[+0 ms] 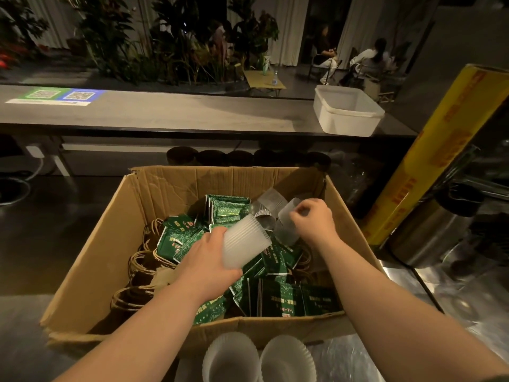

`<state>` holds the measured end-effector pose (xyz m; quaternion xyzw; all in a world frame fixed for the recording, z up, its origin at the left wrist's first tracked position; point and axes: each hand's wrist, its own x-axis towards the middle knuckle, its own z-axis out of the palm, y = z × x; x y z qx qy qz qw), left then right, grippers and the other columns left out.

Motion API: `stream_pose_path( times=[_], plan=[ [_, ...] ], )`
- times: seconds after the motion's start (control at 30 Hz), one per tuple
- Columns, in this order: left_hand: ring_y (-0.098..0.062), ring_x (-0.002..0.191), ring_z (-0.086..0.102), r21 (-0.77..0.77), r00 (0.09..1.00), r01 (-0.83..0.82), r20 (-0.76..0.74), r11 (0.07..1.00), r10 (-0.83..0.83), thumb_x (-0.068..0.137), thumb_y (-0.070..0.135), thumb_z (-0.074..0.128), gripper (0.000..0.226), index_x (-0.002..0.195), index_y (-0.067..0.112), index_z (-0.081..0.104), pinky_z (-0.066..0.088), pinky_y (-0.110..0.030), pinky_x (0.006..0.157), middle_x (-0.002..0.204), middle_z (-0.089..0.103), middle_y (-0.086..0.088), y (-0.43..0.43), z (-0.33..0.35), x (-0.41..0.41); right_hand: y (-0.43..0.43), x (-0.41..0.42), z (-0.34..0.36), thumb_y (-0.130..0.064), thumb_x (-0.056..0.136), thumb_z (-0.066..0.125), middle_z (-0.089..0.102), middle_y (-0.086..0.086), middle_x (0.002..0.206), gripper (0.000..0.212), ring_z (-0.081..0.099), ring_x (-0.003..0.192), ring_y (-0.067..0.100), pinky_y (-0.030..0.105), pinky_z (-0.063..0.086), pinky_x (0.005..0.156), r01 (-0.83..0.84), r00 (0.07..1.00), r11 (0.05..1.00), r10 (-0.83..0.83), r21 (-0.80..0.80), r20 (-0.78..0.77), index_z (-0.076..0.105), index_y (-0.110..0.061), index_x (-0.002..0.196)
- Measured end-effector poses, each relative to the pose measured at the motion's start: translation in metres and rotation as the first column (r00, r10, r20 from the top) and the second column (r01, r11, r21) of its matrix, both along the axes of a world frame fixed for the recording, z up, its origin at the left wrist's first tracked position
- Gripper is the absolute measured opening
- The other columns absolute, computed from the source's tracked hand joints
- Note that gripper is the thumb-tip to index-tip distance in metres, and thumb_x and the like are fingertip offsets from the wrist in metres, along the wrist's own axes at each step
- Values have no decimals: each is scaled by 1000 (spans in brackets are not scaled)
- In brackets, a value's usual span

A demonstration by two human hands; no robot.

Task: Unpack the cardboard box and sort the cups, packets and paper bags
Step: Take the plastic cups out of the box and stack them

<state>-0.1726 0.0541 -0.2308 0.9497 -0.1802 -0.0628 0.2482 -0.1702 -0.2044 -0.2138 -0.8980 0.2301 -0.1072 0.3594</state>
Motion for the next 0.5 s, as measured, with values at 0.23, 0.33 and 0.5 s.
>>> stream_pose_path(
  times=[0.23,0.33,0.5],
  plan=[
    [-15,108,47,18,1000,3,-3,1000,-3,74,47,81,83,138,35,31,47,-38,90,125,44,8,0,1,-1,30,-18,18,-2,92,63,61,0,136,36,55,119,23,34,50,81,-309,951,712,231,630,205,42,-14,64],
    [-15,111,45,42,999,29,-23,999,-28,75,46,81,86,142,35,29,46,-39,95,130,44,8,1,1,-2,33,-20,13,-7,91,68,63,-1,132,31,53,127,24,51,42,107,-375,923,693,340,616,179,48,-17,68],
    [-15,111,47,27,998,45,-45,999,-44,76,46,81,87,143,34,27,47,-39,95,131,44,8,1,2,-4,46,-18,9,-41,94,64,54,15,128,35,51,121,26,40,40,105,-375,871,494,478,784,115,50,-13,110]
  ],
)
